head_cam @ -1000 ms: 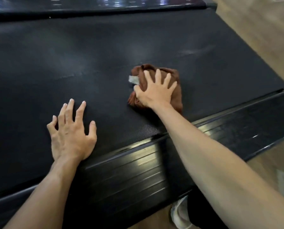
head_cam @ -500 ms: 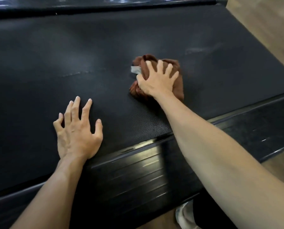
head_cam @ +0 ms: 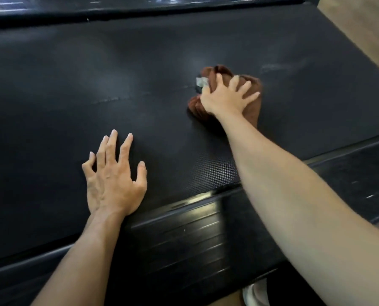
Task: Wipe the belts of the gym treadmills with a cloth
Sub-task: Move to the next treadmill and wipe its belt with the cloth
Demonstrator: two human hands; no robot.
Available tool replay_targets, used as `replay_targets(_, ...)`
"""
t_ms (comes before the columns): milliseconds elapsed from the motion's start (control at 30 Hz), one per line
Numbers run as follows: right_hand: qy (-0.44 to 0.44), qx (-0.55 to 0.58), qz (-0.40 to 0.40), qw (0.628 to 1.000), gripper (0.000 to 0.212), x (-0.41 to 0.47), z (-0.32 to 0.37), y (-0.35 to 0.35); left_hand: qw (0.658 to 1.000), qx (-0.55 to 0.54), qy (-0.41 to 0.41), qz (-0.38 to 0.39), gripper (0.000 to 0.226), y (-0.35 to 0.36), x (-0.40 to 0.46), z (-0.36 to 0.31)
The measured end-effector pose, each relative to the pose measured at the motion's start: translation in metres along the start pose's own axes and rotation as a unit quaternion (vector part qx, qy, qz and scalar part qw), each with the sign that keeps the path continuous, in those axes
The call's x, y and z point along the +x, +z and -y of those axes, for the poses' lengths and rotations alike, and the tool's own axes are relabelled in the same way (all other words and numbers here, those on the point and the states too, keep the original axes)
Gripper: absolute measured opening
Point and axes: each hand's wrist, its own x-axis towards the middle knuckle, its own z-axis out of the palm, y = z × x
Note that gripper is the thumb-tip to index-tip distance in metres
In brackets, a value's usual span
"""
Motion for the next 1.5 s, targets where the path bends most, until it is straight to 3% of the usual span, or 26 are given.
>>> replay_targets(167,-0.258,-0.030,0.011,0.966,0.065,-0.030,0.019,0.016,1.000,0.007,0.006,0.008,0.069,-0.003,0.002,-0.003)
replay_targets(233,-0.302,-0.030,-0.008,0.953,0.067,-0.060,-0.005,0.025,1.000,0.006,0.006,0.006,0.069,-0.002,0.001,-0.003)
replay_targets(300,-0.249,-0.039,-0.048,0.966,0.072,-0.073,-0.037,0.029,1.000,0.003,0.004,0.004,0.068,-0.002,0.000,-0.003)
replay_targets(367,-0.122,-0.026,-0.074,0.989,0.071,-0.058,-0.054,0.022,1.000,-0.001,0.004,0.000,0.068,-0.002,0.000,-0.003)
replay_targets(433,-0.022,0.005,-0.061,0.998,0.067,-0.029,-0.047,0.011,1.000,0.000,0.008,-0.001,0.067,-0.001,0.001,-0.003)
replay_targets(500,0.011,0.024,-0.043,0.999,0.066,0.003,-0.024,0.001,1.000,0.001,0.009,-0.004,0.069,0.000,0.001,-0.002)
replay_targets(567,-0.023,0.026,-0.029,0.999,0.066,0.027,0.001,-0.004,1.000,-0.001,0.012,-0.004,0.070,-0.001,0.000,0.000)
replay_targets(633,-0.112,0.007,-0.009,0.994,0.065,0.035,0.023,-0.002,1.000,0.001,0.014,-0.001,0.067,-0.001,0.001,0.000)
replay_targets(733,-0.266,-0.019,0.011,0.964,0.065,0.005,0.036,0.009,1.000,0.007,0.011,0.005,0.070,0.000,0.003,0.000)
replay_targets(800,-0.319,-0.009,0.010,0.948,0.067,-0.030,0.021,0.018,1.000,0.010,0.010,0.002,0.070,0.001,0.002,0.001)
replay_targets(867,-0.315,-0.012,-0.006,0.949,0.071,-0.058,-0.009,0.025,1.000,0.009,0.010,0.000,0.069,0.002,0.001,0.001)
replay_targets(967,-0.204,-0.016,-0.041,0.978,0.072,-0.057,-0.043,0.024,1.000,0.011,0.011,-0.002,0.068,0.003,0.001,-0.001)
replay_targets(1067,-0.084,0.013,-0.037,0.996,0.069,-0.010,-0.035,0.009,1.000,0.014,0.013,-0.006,0.074,0.002,0.001,0.000)
replay_targets(1167,-0.052,0.021,-0.032,0.998,0.071,0.036,-0.014,-0.004,1.000,0.011,0.018,-0.005,0.075,0.001,0.002,0.000)
replay_targets(1233,-0.091,0.006,-0.018,0.996,0.071,0.052,0.004,-0.007,1.000,0.009,0.018,-0.003,0.075,0.001,0.002,0.000)
replay_targets(1367,-0.262,-0.039,0.009,0.964,0.071,0.030,0.034,0.004,1.000,0.012,0.016,0.009,0.069,0.001,0.001,0.001)
replay_targets(1500,-0.373,-0.021,0.015,0.928,0.070,-0.034,-0.002,0.019,1.000,0.006,0.017,0.006,0.069,0.001,0.002,0.001)
